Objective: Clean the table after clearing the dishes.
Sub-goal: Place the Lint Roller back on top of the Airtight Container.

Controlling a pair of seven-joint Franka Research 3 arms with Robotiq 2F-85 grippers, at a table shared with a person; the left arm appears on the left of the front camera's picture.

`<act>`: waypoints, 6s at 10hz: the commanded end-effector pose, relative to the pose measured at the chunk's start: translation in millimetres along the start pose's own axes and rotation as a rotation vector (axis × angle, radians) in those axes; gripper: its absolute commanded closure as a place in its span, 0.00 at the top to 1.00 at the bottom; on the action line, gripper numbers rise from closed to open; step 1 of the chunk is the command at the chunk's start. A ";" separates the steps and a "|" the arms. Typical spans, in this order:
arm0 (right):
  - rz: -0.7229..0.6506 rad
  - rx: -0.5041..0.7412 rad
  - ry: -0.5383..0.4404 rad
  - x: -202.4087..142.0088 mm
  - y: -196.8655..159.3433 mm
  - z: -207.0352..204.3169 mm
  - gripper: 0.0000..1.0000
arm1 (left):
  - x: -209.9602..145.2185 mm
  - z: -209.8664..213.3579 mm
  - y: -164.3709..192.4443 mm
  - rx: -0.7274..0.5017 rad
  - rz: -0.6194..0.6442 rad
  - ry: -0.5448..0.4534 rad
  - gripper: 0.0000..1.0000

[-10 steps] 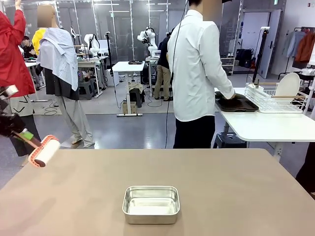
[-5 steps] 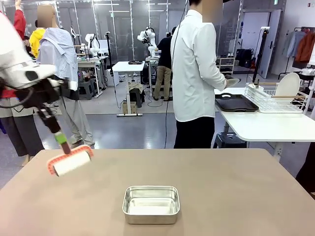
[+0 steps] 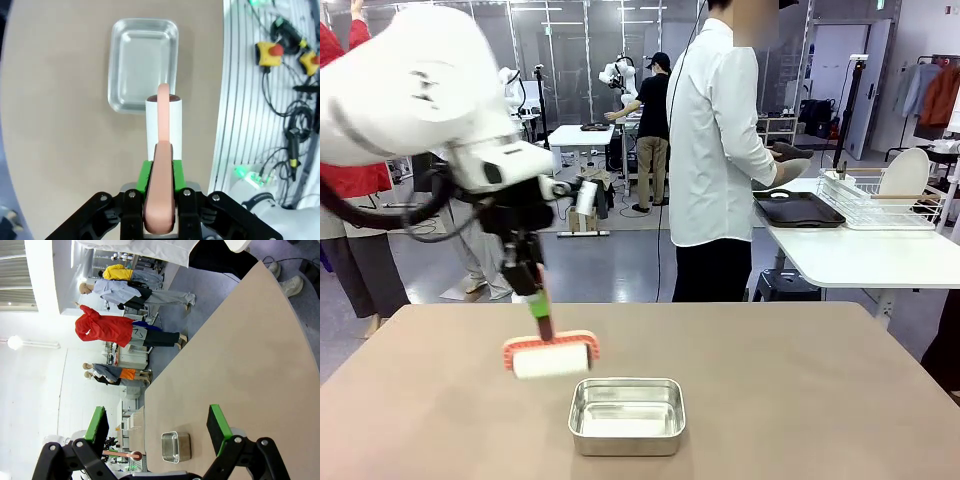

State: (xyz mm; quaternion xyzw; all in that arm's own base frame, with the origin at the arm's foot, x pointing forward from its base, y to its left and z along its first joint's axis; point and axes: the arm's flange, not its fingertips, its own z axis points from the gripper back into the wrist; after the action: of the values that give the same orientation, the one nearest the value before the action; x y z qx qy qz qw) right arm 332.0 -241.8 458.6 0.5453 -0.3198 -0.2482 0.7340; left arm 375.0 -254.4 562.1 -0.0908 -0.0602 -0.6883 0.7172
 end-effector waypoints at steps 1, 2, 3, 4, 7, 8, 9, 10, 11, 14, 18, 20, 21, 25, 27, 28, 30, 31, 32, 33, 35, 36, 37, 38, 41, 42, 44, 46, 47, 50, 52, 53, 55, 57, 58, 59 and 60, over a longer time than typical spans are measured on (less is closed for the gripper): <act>-0.006 0.008 0.001 -0.4 3.2 1.3 1.00 | 34.9 -20.4 20.6 -0.040 -0.070 0.015 0.21; -0.006 0.008 0.001 -0.4 3.2 1.3 1.00 | 49.7 -35.2 18.3 -0.025 -0.066 0.007 0.21; -0.006 0.008 0.001 -0.4 3.2 1.3 1.00 | 65.8 -44.9 21.1 -0.006 -0.073 0.004 0.21; -0.006 0.008 0.001 -0.4 3.2 1.3 1.00 | 79.8 -54.4 28.0 0.041 -0.070 0.048 0.21; -0.006 0.008 0.001 -0.4 3.2 1.3 1.00 | 101.8 -93.1 54.3 0.002 -0.083 0.109 0.21; -0.006 0.008 0.001 -0.4 3.2 1.3 1.00 | 104.7 -111.2 63.1 -0.011 -0.067 0.144 0.21; -0.006 0.008 0.001 -0.4 3.2 1.3 1.00 | 102.6 -120.5 69.9 -0.032 -0.034 0.128 0.21; -0.006 0.008 0.001 -0.4 3.2 1.3 1.00 | 98.8 -127.7 75.0 -0.043 -0.003 0.103 0.21; -0.006 0.008 0.001 -0.4 3.2 1.3 1.00 | 96.2 -133.4 78.5 -0.025 -0.006 0.099 0.21; -0.006 0.008 0.001 -0.4 3.2 1.3 1.00 | 95.5 -147.7 96.9 -0.017 0.002 0.112 0.21; -0.006 0.008 0.001 -0.4 3.2 1.3 1.00 | 97.8 -158.6 127.1 -0.060 0.040 0.133 0.21; -0.006 0.008 0.001 -0.4 3.2 1.3 1.00 | 93.7 -162.5 130.2 -0.058 0.055 0.141 0.21; -0.006 0.008 0.001 -0.4 3.2 1.3 1.00 | 94.5 -158.9 130.1 -0.054 0.054 0.136 0.54; -0.006 0.008 0.001 -0.4 3.2 1.3 1.00 | 104.6 -133.5 129.3 -0.044 0.042 0.100 1.00; -0.006 0.008 0.001 -0.4 3.2 1.3 1.00 | 101.3 -129.8 130.4 -0.047 0.058 0.088 1.00; -0.006 0.008 0.001 -0.4 3.2 1.3 1.00 | 100.2 -130.0 130.1 -0.049 0.060 0.085 1.00; -0.006 0.008 0.001 -0.4 3.2 1.3 1.00 | 92.0 -124.9 125.3 -0.063 0.057 0.060 1.00; -0.006 0.008 0.001 -0.4 3.2 1.3 1.00 | 102.1 -129.9 135.6 -0.050 0.038 0.085 1.00; -0.006 0.008 0.001 -0.4 3.2 1.3 1.00 | 102.1 -129.9 135.6 -0.050 0.038 0.085 1.00; -0.006 0.008 0.001 -0.4 3.2 1.3 1.00 | 102.1 -129.9 135.6 -0.050 0.038 0.085 1.00; -0.006 0.008 0.001 -0.4 3.2 1.3 1.00 | 102.1 -129.9 135.6 -0.050 0.038 0.085 1.00; -0.006 0.008 0.001 -0.4 3.2 1.3 1.00 | 102.1 -129.9 135.6 -0.050 0.038 0.085 1.00; -0.006 0.008 0.001 -0.4 3.2 1.3 1.00 | 102.1 -129.9 135.6 -0.050 0.038 0.085 1.00; -0.006 0.008 0.001 -0.4 3.2 1.3 1.00 | 102.1 -129.9 135.6 -0.050 0.038 0.085 1.00; -0.006 0.008 0.001 -0.4 3.2 1.3 1.00 | 102.1 -129.9 135.6 -0.050 0.038 0.085 1.00; -0.006 0.008 0.001 -0.4 3.2 1.3 1.00 | 102.1 -129.9 135.6 -0.050 0.038 0.085 1.00; -0.006 0.008 0.001 -0.4 3.2 1.3 1.00 | 102.1 -129.9 135.6 -0.050 0.038 0.085 1.00; -0.006 0.008 0.001 -0.4 3.2 1.3 1.00 | 92.2 -110.5 157.4 -0.052 0.149 0.122 1.00; -0.006 0.008 0.001 -0.4 3.2 1.3 1.00 | 77.1 -77.7 172.0 -0.017 0.296 0.037 1.00; -0.006 0.008 0.001 -0.4 3.2 1.3 1.00 | -38.2 13.3 184.5 -0.189 0.748 -0.450 1.00; -0.006 0.008 0.001 -0.4 3.2 1.3 1.00 | -176.0 50.2 198.2 -0.077 1.114 -0.610 1.00; -0.006 0.008 0.001 -0.4 3.2 1.3 1.00 | -240.2 57.8 197.8 -0.067 1.253 -0.685 1.00; -0.006 0.008 0.001 -0.4 3.2 1.3 1.00 | -357.1 55.5 185.3 -0.068 1.478 -0.881 1.00; -0.006 0.008 0.001 -0.4 3.2 1.3 1.00 | -437.5 26.3 169.9 -0.100 1.601 -1.107 1.00; -0.006 0.008 0.001 -0.4 3.2 1.3 1.00 | -459.2 11.2 165.1 -0.121 1.590 -1.176 1.00; -0.006 0.008 0.001 -0.4 3.2 1.3 1.00 | -478.5 -0.8 162.2 -0.109 1.572 -1.268 1.00; -0.006 0.008 0.001 -0.4 3.2 1.3 1.00 | -497.3 -14.3 156.4 -0.113 1.599 -1.298 1.00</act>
State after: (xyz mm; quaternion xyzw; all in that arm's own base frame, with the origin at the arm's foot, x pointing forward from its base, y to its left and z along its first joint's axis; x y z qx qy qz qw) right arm 332.4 -241.6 459.0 0.5450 -0.3198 -0.2477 0.7344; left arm 510.0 237.2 446.8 -0.4864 -0.2949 0.1890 0.8004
